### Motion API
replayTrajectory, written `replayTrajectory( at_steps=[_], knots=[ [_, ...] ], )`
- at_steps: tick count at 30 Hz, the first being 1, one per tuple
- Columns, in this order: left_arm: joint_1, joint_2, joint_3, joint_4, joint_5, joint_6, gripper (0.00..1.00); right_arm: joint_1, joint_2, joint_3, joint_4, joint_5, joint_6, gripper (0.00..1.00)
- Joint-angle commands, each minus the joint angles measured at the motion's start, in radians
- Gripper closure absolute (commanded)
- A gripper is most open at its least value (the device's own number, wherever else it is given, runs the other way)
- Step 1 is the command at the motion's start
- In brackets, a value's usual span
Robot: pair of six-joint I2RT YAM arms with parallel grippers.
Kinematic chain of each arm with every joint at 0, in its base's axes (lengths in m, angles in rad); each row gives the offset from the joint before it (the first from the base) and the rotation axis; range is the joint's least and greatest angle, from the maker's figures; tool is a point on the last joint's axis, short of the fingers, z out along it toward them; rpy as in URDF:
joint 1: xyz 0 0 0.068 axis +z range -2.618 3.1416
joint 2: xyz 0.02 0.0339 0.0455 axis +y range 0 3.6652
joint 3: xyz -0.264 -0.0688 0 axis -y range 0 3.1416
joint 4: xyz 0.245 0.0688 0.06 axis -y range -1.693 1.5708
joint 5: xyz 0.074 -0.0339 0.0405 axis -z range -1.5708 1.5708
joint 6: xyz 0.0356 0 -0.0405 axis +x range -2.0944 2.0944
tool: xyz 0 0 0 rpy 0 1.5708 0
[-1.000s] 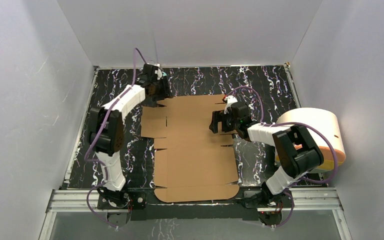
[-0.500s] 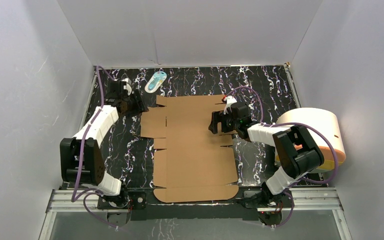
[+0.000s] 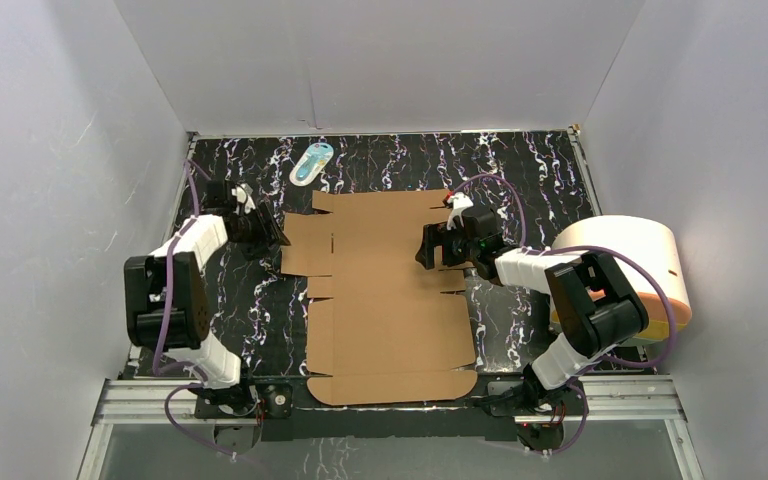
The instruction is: Fold the paper box
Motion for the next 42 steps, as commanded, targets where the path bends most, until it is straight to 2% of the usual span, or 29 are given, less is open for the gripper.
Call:
replayTrajectory(
  at_steps=[1,8,13,17,20,25,33,42],
  knots=[
    [0.004,0.06,0.026,-0.009,0.137,0.029,0.45,0.011,-0.03,-0.018,0.013,-0.029,0.017,0.01],
    [0.003,0.135,0.043,-0.013,0.167,0.044,0.58,0.013,-0.037,-0.025,0.02,-0.026,0.016,0.01],
    [0.003,0.133,0.047,-0.023,0.166,0.053,0.76,0.014,-0.034,-0.031,0.02,-0.024,0.014,0.02],
    [-0.022,0.092,0.055,-0.044,0.084,0.045,0.92,0.015,-0.022,-0.029,0.023,-0.026,0.017,0.01],
    [-0.088,0.061,0.076,-0.086,-0.038,0.049,1.0,0.02,-0.016,-0.028,0.028,-0.027,0.019,0.01],
    [-0.197,0.022,0.11,-0.145,-0.247,0.046,1.0,0.025,-0.011,-0.024,0.028,-0.025,0.02,0.01],
    [-0.351,0.01,0.169,-0.214,-0.486,0.033,1.0,0.031,-0.009,-0.02,0.028,-0.022,0.019,0.02],
    [-0.554,0.113,0.304,-0.324,-0.724,0.015,1.0,0.033,-0.001,-0.012,0.029,-0.028,0.026,0.01]
  ],
)
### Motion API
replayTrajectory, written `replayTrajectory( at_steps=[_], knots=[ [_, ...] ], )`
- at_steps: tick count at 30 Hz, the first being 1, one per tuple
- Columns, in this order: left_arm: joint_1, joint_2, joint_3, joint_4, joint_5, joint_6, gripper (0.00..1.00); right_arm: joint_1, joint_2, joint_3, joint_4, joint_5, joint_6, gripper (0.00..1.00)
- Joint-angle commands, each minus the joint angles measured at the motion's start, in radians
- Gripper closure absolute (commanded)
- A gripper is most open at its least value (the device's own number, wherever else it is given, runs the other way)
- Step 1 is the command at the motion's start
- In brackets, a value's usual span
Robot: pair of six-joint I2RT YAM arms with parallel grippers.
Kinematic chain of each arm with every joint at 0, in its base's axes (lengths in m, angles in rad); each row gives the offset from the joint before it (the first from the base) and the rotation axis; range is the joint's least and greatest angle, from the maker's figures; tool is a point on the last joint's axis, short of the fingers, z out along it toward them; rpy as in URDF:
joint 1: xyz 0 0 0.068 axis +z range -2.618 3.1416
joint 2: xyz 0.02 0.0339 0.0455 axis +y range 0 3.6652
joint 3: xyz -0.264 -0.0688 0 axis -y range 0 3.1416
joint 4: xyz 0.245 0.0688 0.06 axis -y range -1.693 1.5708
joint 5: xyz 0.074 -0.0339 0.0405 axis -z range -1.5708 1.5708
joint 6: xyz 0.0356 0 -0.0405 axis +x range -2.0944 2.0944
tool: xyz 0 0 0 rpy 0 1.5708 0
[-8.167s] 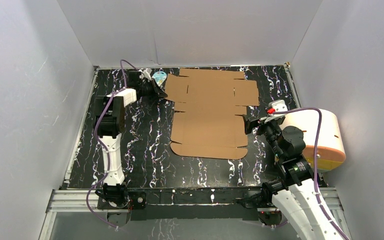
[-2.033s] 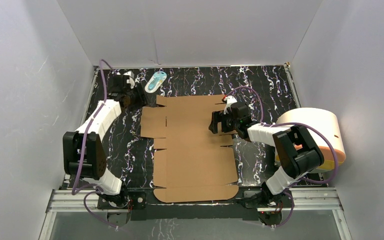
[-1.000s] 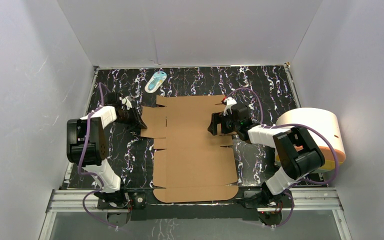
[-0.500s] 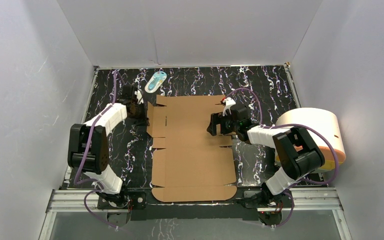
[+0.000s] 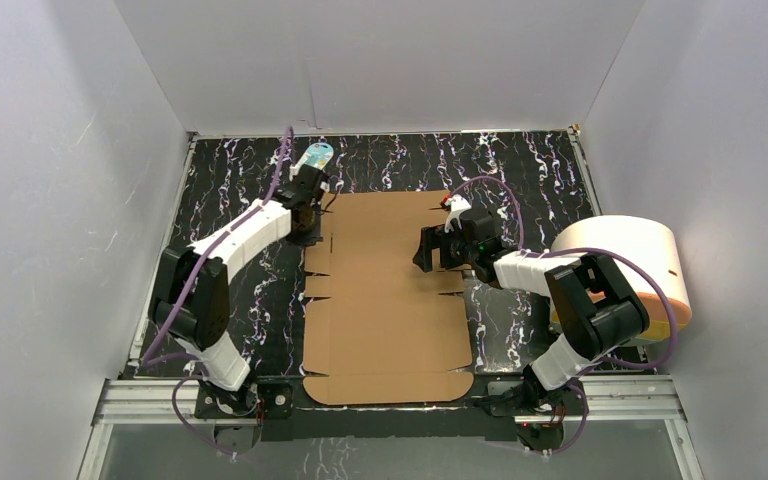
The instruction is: Fold the paper box
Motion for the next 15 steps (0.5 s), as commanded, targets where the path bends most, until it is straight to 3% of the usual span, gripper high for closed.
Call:
replayTrajectory(
  at_steps=[1,15],
  knots=[
    [-0.093,0.048,0.096,-0.099,-0.18,-0.02,1.0,0.01,0.009,0.007,0.007,-0.022,0.018,0.01],
    [-0.31,0.244,0.285,-0.272,-0.434,-0.062,0.99,0.01,0.015,0.009,0.014,-0.031,0.029,0.01]
  ],
)
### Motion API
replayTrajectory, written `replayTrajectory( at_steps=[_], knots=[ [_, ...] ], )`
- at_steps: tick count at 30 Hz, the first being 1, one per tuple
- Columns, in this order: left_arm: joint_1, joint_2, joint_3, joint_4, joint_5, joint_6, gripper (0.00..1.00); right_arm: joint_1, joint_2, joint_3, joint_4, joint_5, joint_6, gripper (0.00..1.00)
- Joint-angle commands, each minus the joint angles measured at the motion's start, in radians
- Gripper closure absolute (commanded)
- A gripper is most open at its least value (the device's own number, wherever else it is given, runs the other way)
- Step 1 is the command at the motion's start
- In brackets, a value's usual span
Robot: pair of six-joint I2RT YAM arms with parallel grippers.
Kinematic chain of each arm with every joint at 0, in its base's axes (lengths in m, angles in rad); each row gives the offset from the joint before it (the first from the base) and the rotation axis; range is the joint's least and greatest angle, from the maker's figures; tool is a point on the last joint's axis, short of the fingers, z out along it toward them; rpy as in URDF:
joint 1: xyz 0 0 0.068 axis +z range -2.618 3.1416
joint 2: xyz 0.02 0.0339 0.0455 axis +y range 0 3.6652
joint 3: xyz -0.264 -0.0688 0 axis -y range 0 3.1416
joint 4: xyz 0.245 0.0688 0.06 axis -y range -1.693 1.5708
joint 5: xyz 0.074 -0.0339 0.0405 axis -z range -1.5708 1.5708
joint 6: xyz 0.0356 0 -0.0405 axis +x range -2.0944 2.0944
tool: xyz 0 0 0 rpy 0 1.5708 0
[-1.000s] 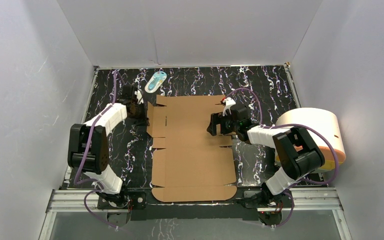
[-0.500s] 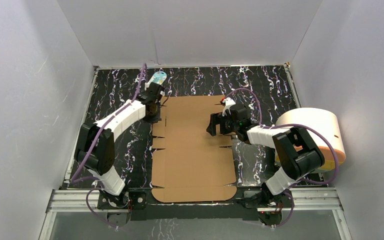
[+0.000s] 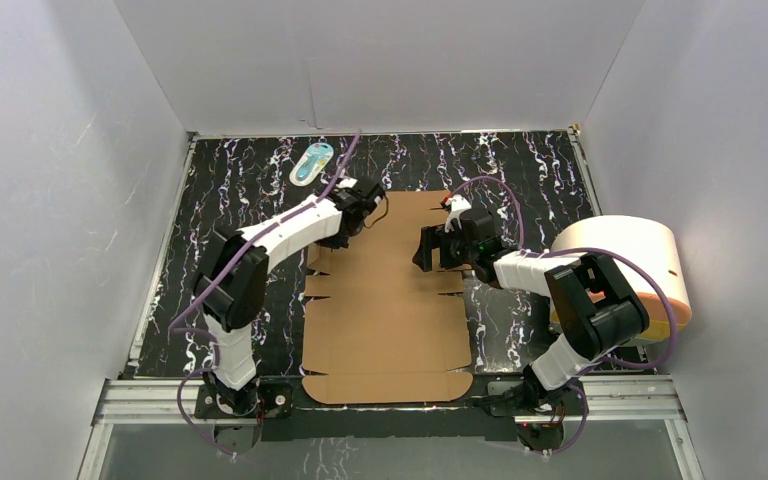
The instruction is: Fold the paper box
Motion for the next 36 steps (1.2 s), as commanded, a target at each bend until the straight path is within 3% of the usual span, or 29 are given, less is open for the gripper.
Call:
replayTrajectory(
  at_steps=[1,13,25,36],
  knots=[
    [-0.074,0.055,0.077,-0.077,-0.069,-0.036,0.99,0.009,0.012,0.008,0.011,-0.029,0.016,0.02],
    [-0.183,0.141,0.196,-0.123,-0.106,-0.066,0.96,0.01,0.008,0.002,0.014,-0.023,0.018,0.01],
    [-0.205,0.203,0.218,-0.118,-0.09,-0.082,0.86,0.011,0.005,-0.005,0.022,-0.03,0.024,0.01],
    [-0.211,0.236,0.226,-0.079,-0.072,-0.078,0.84,0.01,-0.003,-0.009,0.022,-0.027,0.025,0.01]
  ],
)
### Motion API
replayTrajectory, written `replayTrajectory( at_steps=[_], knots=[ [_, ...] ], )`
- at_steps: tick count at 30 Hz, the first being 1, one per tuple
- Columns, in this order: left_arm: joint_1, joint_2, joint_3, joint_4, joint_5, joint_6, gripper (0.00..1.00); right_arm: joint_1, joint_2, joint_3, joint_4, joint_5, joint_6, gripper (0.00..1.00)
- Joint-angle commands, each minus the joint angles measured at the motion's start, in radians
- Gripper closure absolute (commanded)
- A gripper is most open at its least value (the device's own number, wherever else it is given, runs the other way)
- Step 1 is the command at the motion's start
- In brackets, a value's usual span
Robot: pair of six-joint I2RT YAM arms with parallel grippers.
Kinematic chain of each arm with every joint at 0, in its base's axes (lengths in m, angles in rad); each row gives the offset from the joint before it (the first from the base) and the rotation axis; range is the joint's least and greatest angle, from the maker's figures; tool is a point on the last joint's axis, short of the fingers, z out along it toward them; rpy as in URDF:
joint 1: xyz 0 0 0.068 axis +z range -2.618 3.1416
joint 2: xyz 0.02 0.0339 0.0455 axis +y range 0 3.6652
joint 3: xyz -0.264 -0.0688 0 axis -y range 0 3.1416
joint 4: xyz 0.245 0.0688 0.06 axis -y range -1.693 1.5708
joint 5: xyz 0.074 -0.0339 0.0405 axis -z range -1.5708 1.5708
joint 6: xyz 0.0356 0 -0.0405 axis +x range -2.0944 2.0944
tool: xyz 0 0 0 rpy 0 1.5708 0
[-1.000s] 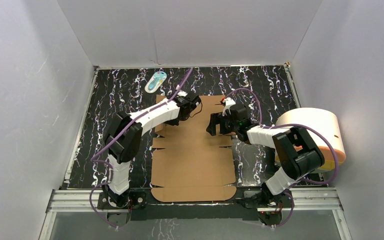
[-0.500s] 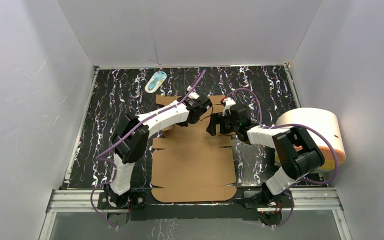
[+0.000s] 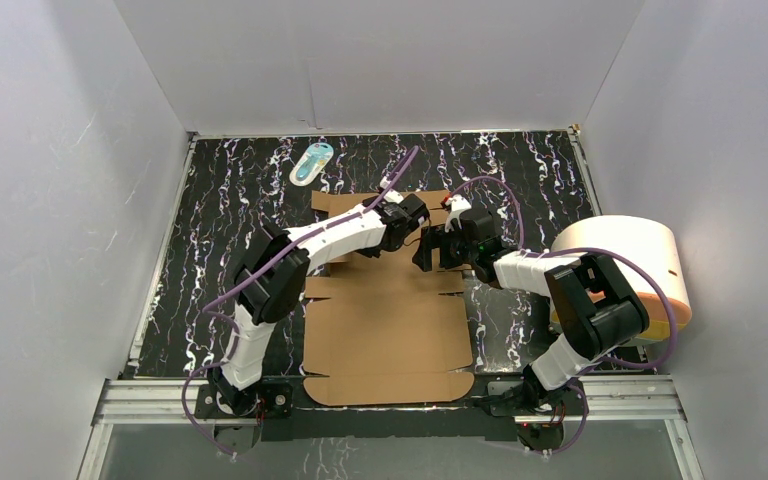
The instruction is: Fold the paper box
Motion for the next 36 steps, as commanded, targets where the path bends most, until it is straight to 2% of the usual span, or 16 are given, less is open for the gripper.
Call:
replayTrajectory(
  at_steps=[1,5,10,17,23,36],
  knots=[
    [-0.015,0.018,0.029,0.005,0.069,-0.025,0.84,0.011,-0.001,-0.008,0.019,-0.025,0.02,0.01],
    [-0.015,-0.012,0.035,0.001,0.053,-0.029,0.8,0.01,0.001,-0.006,0.019,-0.026,0.02,0.01],
    [-0.014,-0.09,0.022,-0.007,0.013,-0.029,0.71,0.01,0.003,-0.005,0.016,-0.026,0.018,0.01],
    [-0.001,-0.264,-0.092,0.045,0.009,-0.051,0.56,0.011,0.002,0.0,0.012,-0.026,0.014,0.01],
    [0.063,-0.426,-0.246,0.124,0.117,-0.078,0.49,0.011,0.003,0.005,0.007,-0.024,0.012,0.01],
    [0.333,-0.75,-0.685,0.377,0.555,-0.183,0.36,0.012,0.006,0.009,-0.002,-0.029,0.011,0.01]
  ],
)
